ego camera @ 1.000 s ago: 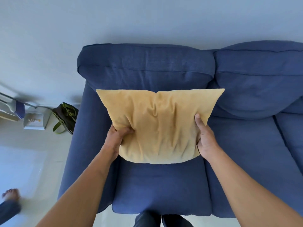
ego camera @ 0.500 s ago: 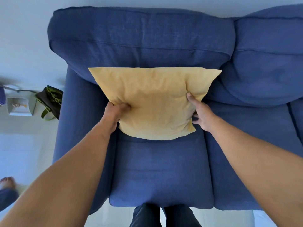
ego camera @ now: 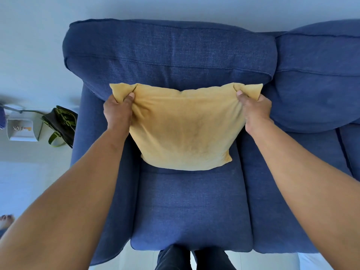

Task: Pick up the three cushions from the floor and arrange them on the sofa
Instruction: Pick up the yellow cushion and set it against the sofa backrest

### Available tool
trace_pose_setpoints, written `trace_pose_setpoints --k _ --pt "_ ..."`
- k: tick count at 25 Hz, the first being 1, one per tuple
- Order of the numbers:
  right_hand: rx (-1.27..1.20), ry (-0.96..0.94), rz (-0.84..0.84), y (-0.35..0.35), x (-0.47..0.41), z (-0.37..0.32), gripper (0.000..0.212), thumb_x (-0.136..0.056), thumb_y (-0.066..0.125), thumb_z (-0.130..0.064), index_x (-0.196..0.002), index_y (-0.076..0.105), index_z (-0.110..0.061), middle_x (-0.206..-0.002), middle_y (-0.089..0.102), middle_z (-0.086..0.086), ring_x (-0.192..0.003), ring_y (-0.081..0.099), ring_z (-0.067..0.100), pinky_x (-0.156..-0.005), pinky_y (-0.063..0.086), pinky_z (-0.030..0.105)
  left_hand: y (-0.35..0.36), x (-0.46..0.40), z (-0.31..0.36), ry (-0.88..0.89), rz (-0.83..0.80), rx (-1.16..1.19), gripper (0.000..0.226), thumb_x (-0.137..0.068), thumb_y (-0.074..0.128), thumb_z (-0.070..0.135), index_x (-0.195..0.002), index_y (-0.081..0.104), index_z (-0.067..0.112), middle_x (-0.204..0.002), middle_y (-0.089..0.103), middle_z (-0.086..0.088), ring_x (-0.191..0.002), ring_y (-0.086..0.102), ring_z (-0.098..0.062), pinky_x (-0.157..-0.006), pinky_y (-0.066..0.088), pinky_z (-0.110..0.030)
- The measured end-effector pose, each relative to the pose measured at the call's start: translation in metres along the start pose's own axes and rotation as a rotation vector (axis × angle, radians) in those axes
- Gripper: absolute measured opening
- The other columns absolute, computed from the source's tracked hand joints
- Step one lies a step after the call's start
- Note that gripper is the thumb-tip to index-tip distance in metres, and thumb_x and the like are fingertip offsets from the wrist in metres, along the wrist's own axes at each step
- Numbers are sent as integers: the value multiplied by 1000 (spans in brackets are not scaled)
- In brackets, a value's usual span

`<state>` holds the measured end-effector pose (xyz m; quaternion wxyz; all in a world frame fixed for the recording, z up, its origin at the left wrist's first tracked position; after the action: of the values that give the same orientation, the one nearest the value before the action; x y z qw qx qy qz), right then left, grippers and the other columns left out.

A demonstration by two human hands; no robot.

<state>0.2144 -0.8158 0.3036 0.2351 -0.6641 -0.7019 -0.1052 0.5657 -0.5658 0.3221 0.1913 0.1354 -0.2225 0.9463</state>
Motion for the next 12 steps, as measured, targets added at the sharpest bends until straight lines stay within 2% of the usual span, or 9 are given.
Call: trace_pose_setpoints --k 2,4,6,7,10,12 --pt "-5 -43 45 -5 -3 -1 13 -92 81 -28 -85 71 -28 -88 72 -12 -82 68 5 -75 55 21 -4 1 -3 40 48 17 29 -87 77 44 -106 74 23 -104 77 8 -101 73 -14 -94 59 -35" --pt "67 -9 25 -4 -3 12 10 -93 79 -31 -99 73 -25 -93 72 -12 -92 69 11 -86 58 28 -1 4 -15 -32 3 11 35 -91 76 41 -121 69 24 -109 71 12 -103 68 -12 -97 55 -33" --pt "144 66 -6 -5 2 26 24 -95 76 -36 -116 72 -23 -96 67 -13 -101 66 16 -93 55 33 2 8 -25 -119 -67 -8 46 -94 75 41 -134 63 23 -115 66 11 -108 63 -15 -96 50 -32" --pt "158 92 -1 -7 4 29 27 -95 75 -40 -117 70 -24 -95 65 -13 -99 65 16 -91 53 34 2 10 -25 -143 -77 -19 51 -95 73 45 -137 61 21 -118 65 9 -109 61 -16 -94 48 -32" --pt "190 120 22 -18 17 25 37 -92 70 -56 -104 65 -21 -96 63 -9 -81 58 12 -81 50 36 -10 25 -16 -139 -4 -75 58 -95 66 58 -133 56 16 -118 63 6 -103 59 -15 -89 46 -32" --pt "218 88 46 -28 33 19 39 -93 68 -55 -93 63 -16 -90 60 -3 -78 56 20 -72 49 36 -26 46 -10 -84 94 -128 50 -98 60 55 -126 58 14 -110 65 5 -97 58 -15 -87 46 -34"
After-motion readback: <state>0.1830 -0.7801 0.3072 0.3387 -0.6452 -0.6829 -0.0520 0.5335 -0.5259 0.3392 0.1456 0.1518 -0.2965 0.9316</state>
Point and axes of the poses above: each hand's wrist, its own x-axis away from the middle knuckle, its own y-axis out of the palm, z = x × y, the point moved 8 cm from there along -x, towards the middle knuckle
